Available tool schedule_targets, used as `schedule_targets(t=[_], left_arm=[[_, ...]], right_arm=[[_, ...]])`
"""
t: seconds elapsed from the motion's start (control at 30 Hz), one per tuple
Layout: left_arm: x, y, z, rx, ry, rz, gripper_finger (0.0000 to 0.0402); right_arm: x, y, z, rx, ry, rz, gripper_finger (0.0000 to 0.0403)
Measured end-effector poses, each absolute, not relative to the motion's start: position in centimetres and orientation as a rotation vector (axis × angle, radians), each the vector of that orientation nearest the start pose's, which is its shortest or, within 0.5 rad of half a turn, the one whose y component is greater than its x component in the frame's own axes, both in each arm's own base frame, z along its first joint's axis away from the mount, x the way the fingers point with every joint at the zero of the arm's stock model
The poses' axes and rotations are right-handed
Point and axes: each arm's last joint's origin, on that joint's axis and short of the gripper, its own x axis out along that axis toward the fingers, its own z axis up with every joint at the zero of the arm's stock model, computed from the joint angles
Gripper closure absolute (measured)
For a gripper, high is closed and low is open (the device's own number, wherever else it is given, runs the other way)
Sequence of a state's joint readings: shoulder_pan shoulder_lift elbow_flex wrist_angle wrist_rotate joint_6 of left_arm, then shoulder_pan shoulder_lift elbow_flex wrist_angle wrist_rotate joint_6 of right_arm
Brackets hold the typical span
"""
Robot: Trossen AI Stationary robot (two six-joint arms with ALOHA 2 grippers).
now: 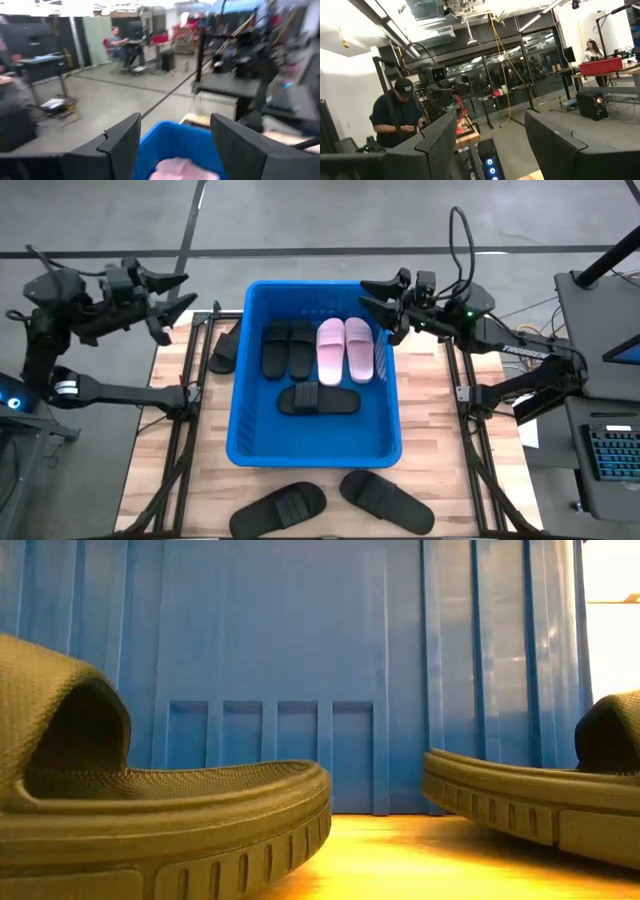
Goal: Pick and place slides into bin
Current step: Put the black slide into the blue bin
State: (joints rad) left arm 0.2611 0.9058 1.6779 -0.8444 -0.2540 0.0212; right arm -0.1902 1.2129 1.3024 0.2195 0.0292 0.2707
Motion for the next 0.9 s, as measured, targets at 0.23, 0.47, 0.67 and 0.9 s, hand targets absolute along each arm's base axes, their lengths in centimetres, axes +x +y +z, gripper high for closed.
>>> schedule_targets(t=[0.23,0.47,0.67,0.9], left_arm=[[9.1,3.8,50.6,0.077,0.237,0.704,0.0176],[9.0,4.1,50.5,0.048,0.241,0.871,0.0176],[11.1,4.9,50.2,0.058,0.277,0.913,0.0176],[15.6,6.6,50.3,0.036,0.284,0.612,0.0176]], right_arm=[[25.4,-5.0,45.9,0.239,-0.304,-0.180,0.0179],[25.4,-5.0,45.9,0.233,-0.304,-0.181,0.0179],[25.4,-5.1,45.9,0.215,-0.308,-0.220,0.0179],[25.4,-5.1,45.9,0.216,-0.310,-0.236,0.0179]])
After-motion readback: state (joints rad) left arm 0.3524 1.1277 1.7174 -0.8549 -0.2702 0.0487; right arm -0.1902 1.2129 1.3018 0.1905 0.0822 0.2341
